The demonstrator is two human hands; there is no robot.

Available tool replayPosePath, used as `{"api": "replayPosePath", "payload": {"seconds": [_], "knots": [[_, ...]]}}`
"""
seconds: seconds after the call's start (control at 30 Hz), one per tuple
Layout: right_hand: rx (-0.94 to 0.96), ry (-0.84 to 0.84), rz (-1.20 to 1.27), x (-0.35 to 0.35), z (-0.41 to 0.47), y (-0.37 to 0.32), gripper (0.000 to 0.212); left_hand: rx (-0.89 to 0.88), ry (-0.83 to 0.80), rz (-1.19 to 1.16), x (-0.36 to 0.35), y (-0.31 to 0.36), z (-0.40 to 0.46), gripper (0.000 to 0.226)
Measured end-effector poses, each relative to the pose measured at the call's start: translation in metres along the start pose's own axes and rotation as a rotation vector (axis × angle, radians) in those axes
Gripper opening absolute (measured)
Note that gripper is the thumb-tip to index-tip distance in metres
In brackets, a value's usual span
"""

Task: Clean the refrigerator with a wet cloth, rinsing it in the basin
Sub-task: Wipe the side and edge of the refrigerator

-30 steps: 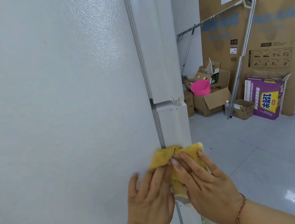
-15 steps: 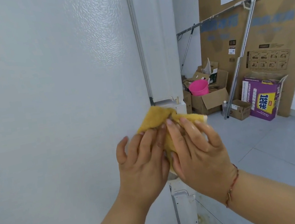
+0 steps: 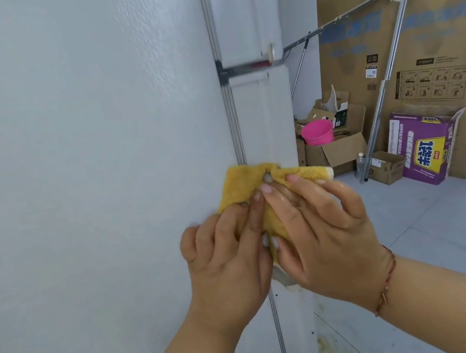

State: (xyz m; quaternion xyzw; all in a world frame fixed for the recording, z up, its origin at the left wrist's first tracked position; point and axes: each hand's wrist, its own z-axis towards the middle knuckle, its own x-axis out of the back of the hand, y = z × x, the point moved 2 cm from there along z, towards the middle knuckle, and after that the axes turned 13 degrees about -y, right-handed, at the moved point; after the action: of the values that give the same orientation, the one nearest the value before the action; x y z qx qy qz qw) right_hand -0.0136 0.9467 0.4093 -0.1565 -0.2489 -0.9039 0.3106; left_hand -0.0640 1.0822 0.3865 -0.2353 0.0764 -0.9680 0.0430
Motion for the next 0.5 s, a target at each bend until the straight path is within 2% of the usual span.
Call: {"api": "replayPosePath", "payload": {"seconds": [0.27,0.5], "knots": [[0.058,0.085,-0.017,-0.021,-0.027,-0.006,0.049,0.05,-0.001,-0.045,-0.024,0.008,-0.035,0.043],[0.068,0.061,0.007,-0.051,-0.085,-0.033,0.05,0.024,-0.041,-0.027,-0.049,0.018,-0.096,0.047]]}}
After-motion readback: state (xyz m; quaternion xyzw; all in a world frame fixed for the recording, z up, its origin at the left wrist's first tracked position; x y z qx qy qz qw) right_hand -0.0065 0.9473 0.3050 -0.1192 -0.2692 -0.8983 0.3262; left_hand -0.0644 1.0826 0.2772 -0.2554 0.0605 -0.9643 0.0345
